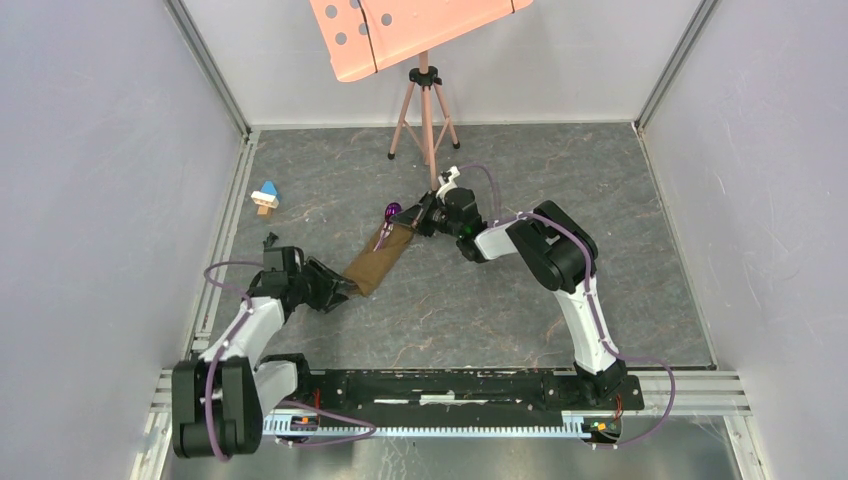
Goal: Fold the napkin into a case and place the utensils inside
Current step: Insert the spoon into the folded napkin.
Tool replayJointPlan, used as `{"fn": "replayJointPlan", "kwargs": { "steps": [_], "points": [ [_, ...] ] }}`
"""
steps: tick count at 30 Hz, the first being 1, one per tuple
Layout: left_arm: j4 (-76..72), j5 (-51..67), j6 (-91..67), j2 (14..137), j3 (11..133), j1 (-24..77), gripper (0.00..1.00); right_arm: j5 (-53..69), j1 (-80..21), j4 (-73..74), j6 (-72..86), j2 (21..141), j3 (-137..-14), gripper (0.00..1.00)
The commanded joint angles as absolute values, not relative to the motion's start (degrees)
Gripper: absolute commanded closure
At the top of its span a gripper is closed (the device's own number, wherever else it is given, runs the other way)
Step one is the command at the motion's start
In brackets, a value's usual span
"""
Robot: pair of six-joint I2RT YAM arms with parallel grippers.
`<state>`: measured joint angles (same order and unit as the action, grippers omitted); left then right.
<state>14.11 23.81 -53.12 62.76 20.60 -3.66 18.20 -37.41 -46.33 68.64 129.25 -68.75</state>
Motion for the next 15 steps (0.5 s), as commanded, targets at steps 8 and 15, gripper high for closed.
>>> {"fn": "replayJointPlan", "kwargs": {
  "steps": [8,15],
  "points": [
    [17.9,35.69,-51.09,53.85,23.28,-2.75,0.36,19.4,-37.35,-44.38,63.86,125.7,-67.68,1.0],
    [6.05,37.2,-54.24,60.43,28.14,-0.93,0.8,19.25,-37.4,-45.23,64.25,125.8,-67.06,1.0]
  ]
}}
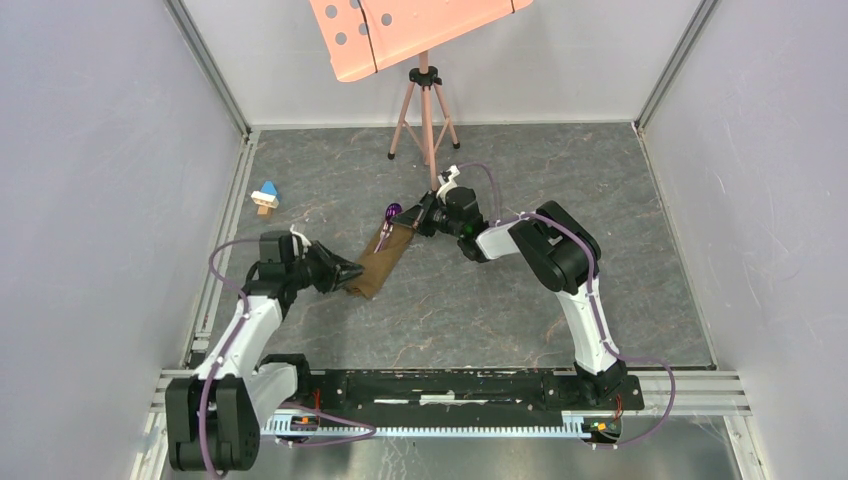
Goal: Fold the napkin into a case and place the utensils inside
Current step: Insert the spoon into the folded napkin.
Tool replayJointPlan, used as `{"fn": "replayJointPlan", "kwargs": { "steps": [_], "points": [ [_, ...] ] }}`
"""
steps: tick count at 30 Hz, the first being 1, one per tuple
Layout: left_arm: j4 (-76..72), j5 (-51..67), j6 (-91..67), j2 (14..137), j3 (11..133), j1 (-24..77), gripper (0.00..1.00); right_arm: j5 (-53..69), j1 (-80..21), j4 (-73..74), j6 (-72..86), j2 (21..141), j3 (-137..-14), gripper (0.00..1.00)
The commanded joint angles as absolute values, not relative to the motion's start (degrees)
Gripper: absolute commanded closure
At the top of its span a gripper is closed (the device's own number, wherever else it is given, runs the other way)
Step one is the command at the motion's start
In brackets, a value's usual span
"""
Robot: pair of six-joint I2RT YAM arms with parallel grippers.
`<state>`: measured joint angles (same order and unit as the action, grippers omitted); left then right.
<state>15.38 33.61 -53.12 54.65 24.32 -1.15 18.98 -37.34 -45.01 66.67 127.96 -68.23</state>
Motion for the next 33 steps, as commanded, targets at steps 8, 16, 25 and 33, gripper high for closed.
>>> {"fn": "replayJointPlan", "kwargs": {
  "steps": [8,16,25,33],
  "points": [
    [-8.56,37.46,-57.67,70.87,19.11,-0.72,0.94,18.57,-37.34,-42.83,65.08,123.85,-66.73,1.0],
    [-12.68,30.49,-57.66,68.77,12.78,-0.75,0.97,15.5,-38.12,-38.07,65.77,120.23,-63.14,1.0],
    [-15.47,28.1,-57.55,67.04,9.28,-0.71,0.98,15.16,-40.82,-37.42,67.66,121.02,-60.48,1.0],
    [1.0,29.19,-55.4,57.21,16.09,-0.67,0.58,13.66,-40.8,-37.65,64.86,121.71,-60.37,1.0]
  ]
}}
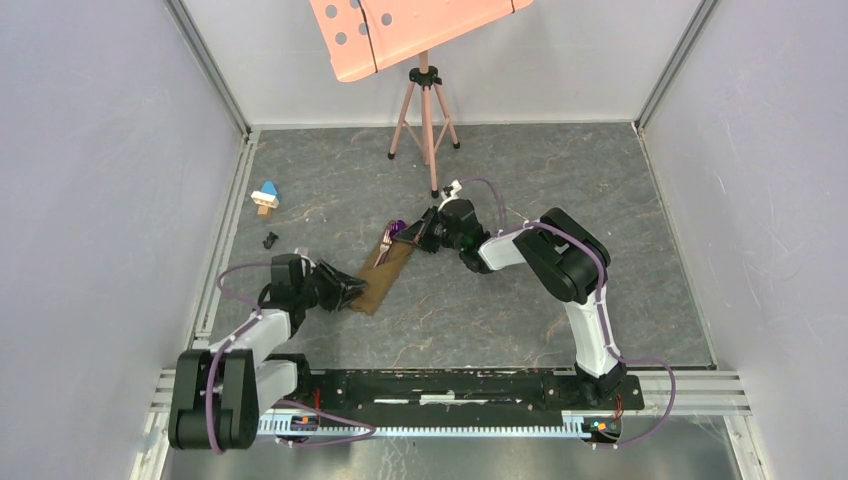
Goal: Fold the napkin into a case and place the utensils inside
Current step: Insert the spoon into the folded napkin.
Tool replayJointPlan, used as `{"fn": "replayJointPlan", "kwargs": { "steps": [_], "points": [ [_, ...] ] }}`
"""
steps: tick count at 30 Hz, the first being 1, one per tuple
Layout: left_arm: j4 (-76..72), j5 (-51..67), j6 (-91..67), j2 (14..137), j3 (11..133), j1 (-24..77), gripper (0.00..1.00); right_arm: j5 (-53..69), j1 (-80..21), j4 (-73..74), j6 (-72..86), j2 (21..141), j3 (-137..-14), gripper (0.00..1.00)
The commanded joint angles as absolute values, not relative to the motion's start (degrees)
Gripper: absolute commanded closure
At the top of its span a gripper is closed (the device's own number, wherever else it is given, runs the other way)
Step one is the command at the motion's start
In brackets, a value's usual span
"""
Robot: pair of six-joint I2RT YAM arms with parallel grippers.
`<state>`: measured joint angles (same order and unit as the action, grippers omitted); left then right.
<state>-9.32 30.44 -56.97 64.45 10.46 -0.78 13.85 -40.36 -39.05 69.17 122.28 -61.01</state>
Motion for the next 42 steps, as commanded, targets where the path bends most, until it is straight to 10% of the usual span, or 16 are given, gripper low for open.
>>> {"fn": "replayJointPlan", "kwargs": {
  "steps": [1,15,23,42],
  "points": [
    [6.36,28.44,-54.77,54.57,17.88,-0.69,0.5,14.0,-40.49,-38.11,64.21,122.17,-60.55,1.0],
    [15.28,31.6,-42.51,62.41,33.82,5.47,0.37,26.82,-38.65,-39.07,53.23,133.0,-77.83,1.0],
    [5.41,41.07,-50.64,67.69,29.49,17.1,0.44,22.93,-38.21,-34.7,52.03,126.79,-74.05,1.0],
    [-15.91,19.82,-56.09,82.81,22.53,19.56,0.7,16.5,-38.76,-31.79,58.18,118.22,-62.3,1.0]
  ]
}}
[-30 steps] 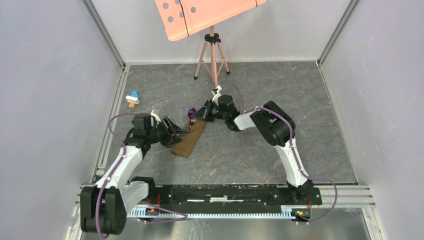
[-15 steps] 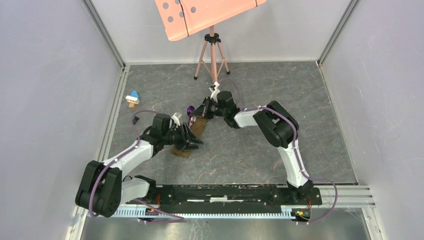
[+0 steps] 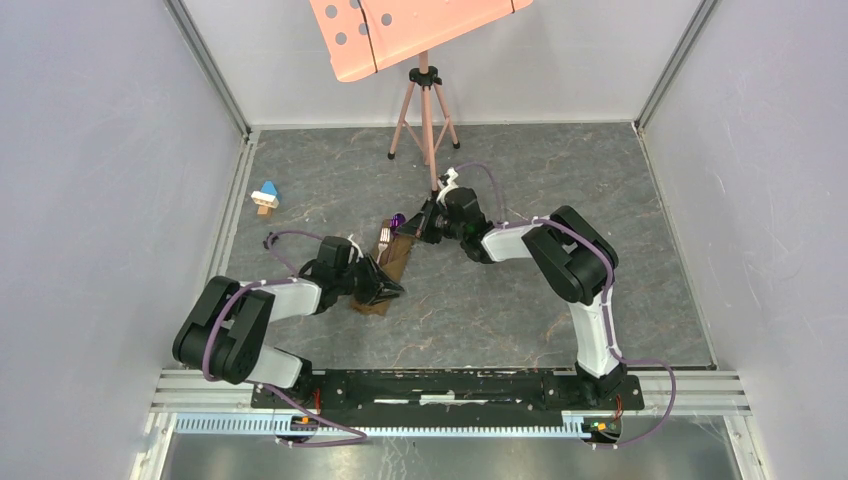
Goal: Fold the napkin into a case and place the utensils inside
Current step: Insert the spoon into the folded napkin.
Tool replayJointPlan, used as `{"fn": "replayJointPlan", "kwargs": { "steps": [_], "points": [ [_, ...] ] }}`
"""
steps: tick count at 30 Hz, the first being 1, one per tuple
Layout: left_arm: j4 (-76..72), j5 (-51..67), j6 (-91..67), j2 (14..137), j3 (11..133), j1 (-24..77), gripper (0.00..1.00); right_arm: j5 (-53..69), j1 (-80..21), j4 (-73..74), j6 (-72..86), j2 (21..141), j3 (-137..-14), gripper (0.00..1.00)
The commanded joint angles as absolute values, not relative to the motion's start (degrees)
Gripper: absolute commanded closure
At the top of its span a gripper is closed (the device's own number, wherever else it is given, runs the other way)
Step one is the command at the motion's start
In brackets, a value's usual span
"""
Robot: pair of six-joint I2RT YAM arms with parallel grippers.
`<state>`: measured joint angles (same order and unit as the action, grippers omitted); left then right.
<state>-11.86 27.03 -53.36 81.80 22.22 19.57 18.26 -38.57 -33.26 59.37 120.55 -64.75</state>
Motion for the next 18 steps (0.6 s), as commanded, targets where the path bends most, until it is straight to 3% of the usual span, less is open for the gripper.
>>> {"fn": "replayJointPlan", "kwargs": {
  "steps": [1,13,18],
  "points": [
    [-15.91,19.46,-56.01,82.81,22.46,19.59,0.7,16.47,-38.85,-31.2,57.95,118.2,-62.15,1.0],
    [-14.59,18.88,-54.76,81.84,22.94,19.6,0.72,20.18,-39.46,-33.38,56.94,120.54,-59.49,1.0],
    [-13.96,20.22,-54.1,80.67,24.0,19.58,0.69,20.37,-39.91,-36.46,58.08,121.9,-57.96,0.93]
  ]
}}
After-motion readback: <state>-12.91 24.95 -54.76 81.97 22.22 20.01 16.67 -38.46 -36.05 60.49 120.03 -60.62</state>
